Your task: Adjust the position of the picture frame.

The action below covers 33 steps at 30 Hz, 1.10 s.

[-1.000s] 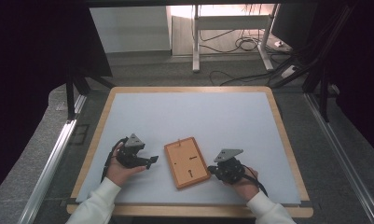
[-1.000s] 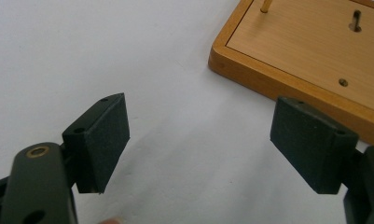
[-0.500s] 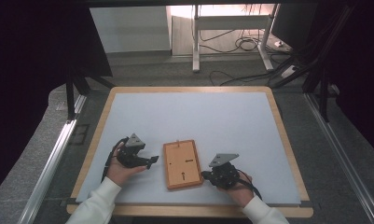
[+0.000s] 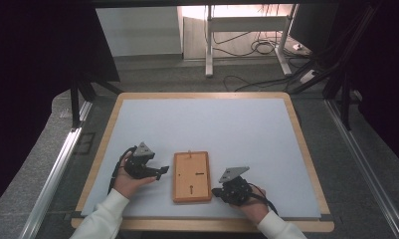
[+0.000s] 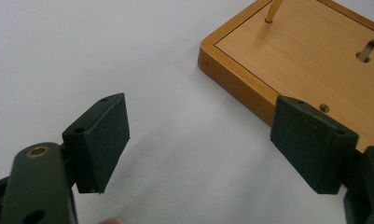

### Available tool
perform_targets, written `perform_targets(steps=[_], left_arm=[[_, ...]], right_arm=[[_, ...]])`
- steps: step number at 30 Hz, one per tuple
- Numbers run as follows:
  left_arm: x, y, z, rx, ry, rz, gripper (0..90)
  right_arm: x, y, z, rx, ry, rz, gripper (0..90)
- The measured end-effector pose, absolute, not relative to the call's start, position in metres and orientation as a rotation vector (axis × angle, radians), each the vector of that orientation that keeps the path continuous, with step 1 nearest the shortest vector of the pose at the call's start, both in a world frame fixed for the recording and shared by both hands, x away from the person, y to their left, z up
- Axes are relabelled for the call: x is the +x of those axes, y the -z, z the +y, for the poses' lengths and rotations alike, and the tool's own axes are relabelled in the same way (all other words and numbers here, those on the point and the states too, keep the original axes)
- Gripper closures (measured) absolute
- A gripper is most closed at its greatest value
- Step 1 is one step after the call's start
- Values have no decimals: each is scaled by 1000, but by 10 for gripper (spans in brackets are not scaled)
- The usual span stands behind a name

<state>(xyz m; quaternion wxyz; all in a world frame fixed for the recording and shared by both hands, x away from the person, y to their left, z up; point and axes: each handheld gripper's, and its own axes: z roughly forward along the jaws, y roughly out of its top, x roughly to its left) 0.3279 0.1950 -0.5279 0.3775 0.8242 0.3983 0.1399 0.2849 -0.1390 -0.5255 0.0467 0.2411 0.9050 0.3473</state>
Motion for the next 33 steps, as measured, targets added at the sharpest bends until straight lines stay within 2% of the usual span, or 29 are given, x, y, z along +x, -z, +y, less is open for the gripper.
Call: perform_targets(steps=[12,20,33], left_arm=[[327,528,195,2107,-355,1015,197],[328,528,195,2105,-349,1015,197],[328,529,192,2110,-349,988,199]], right_arm=[[284,525,-135,722,-1085,2741,900],[294,512,-168,771,-1137,2627,900],[305,511,-216,904,-1135,2503,895]])
